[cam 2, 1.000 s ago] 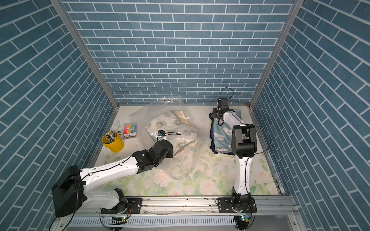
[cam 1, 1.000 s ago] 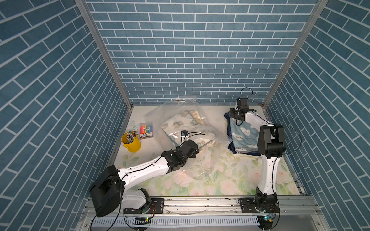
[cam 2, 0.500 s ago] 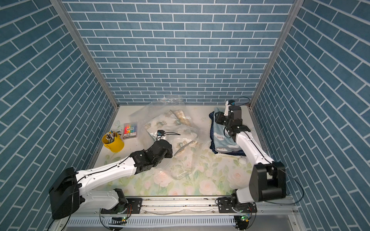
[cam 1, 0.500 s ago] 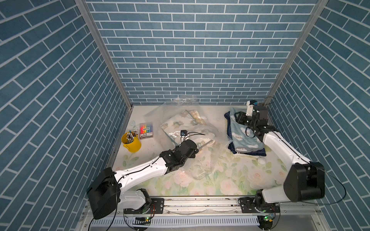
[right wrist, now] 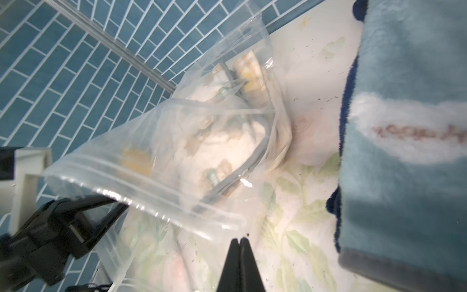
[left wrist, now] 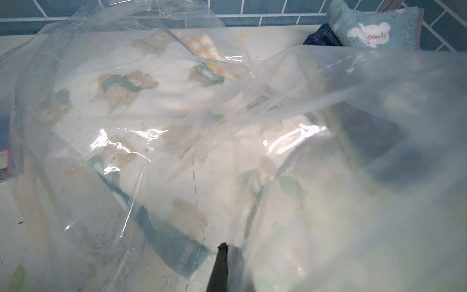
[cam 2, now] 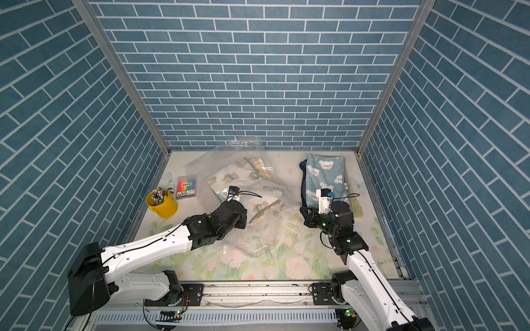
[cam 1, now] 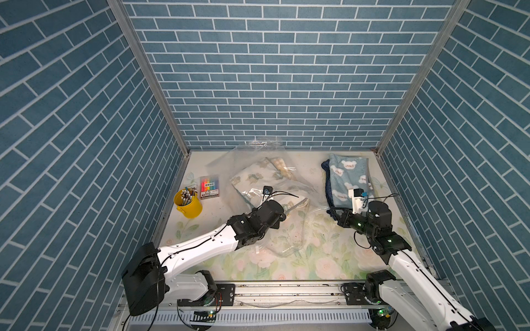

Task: Take the blanket out of the vacuum bag
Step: Take out the blanket from the vacuum bag.

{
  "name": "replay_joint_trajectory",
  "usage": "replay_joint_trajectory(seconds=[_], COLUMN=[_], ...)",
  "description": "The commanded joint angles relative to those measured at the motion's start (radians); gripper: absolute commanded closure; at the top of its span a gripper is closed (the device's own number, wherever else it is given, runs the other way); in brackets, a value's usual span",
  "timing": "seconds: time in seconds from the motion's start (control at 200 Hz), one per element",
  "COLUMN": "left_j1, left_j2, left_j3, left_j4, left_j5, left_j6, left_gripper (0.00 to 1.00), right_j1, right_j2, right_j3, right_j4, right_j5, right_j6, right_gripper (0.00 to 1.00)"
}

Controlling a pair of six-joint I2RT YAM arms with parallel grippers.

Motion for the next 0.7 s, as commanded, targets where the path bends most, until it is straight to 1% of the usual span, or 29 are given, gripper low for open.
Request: replay_joint_trajectory(seconds=[0.0,0.095,0.18,0.215,0.34,0.405,0.475,0.56,0.635,0.695], left_j1=[-0.005,-0.004,-0.005,-0.005,-0.005,-0.005,-0.005,-0.004,-0.005,-0.004], left_j2=[-0.008,0.013,0.029,0.034,0.055,0.063,0.071,0.083,0.097,0.104], left_j3=[0.029,0.040,0.048,0.053,0.083,0.100,0.118,0.140,0.163,0.173], left_j4=[0.006,0.010,0.016,0.021,0.035,0.034,0.034,0.033,0.026,0.019], left_j5=[0.020,0.008,-0.012,-0.015,-0.017,-0.018,-0.006,0.007,0.014,0.024], left_j6=[0.026,0.010,-0.004,-0.009,-0.013,-0.013,-0.010,-0.007,-0.006,-0.005], left_gripper=[1.00,1.00,1.00,1.00,1.00,1.00,1.00,1.00,1.00,1.00], right_j1=[0.050,0.086,0.108,0.123,0.225,0.295,0.394,0.517,0.600,0.637], right_j2=[-0.038,-0.089,-0.120,-0.122,-0.128,-0.121,-0.092,-0.002,0.101,0.189], right_j3=[-0.025,-0.009,-0.010,-0.009,-0.031,-0.047,-0.054,-0.056,-0.075,-0.092], right_j4=[-0.095,-0.148,-0.131,-0.132,-0.084,-0.025,0.026,0.078,0.205,0.315], right_j5=[-0.038,0.009,-0.052,-0.060,-0.050,-0.061,-0.027,0.050,0.057,0.063], right_j6=[0.020,0.003,0.008,0.008,0.033,0.047,0.054,0.057,0.090,0.136], right_gripper=[1.00,1.00,1.00,1.00,1.00,1.00,1.00,1.00,1.00,1.00])
